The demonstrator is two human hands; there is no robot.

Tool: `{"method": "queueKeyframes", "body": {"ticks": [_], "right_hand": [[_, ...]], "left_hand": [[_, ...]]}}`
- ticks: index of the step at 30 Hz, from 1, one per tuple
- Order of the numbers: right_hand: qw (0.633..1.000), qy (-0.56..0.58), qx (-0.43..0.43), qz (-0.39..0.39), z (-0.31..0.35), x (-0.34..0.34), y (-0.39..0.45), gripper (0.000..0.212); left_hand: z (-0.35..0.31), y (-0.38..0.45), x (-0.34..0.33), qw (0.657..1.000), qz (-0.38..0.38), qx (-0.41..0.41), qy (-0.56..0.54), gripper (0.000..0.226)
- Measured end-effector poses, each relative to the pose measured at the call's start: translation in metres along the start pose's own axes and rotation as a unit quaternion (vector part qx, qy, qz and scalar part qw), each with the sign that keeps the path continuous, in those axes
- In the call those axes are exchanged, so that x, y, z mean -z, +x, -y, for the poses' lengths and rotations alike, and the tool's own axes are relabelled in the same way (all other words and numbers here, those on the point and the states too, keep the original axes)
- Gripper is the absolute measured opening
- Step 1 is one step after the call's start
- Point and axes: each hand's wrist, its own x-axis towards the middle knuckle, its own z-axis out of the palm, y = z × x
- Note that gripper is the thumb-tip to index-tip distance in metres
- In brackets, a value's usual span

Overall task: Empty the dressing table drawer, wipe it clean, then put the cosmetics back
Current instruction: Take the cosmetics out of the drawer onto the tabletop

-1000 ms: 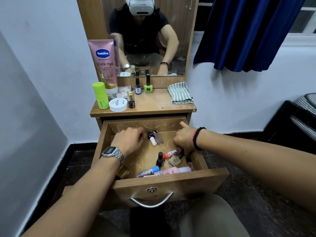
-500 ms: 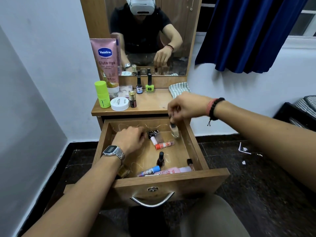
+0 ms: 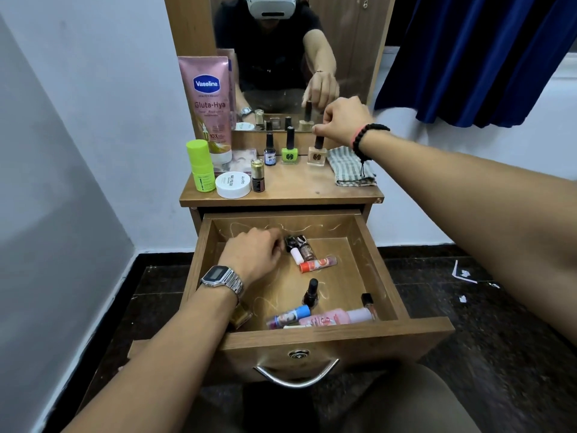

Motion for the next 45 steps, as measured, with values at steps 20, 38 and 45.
{"method": "queueKeyframes", "body": {"ticks": [20,38,45], "right_hand": [[0.995,-0.021,-0.052,-0.086,0.006,-0.004,-0.006,0.054],[0.972,0.076,-0.009,0.223,-0.007,-0.102,-0.163,0.016],[0.957,-0.001,0.036,0.289,-0.015,-0.105,-0.168,0.022]], "left_hand": [[0.002,0.002,-0.003,1.0,-0.006,-0.002,-0.003,0.014],[0.004,0.001,-0.002,0.999,0.006,0.05,0.001,0.02],[0.002,0.0,-0.004,1.0,0.003,0.018,-0.02,0.019]]}}
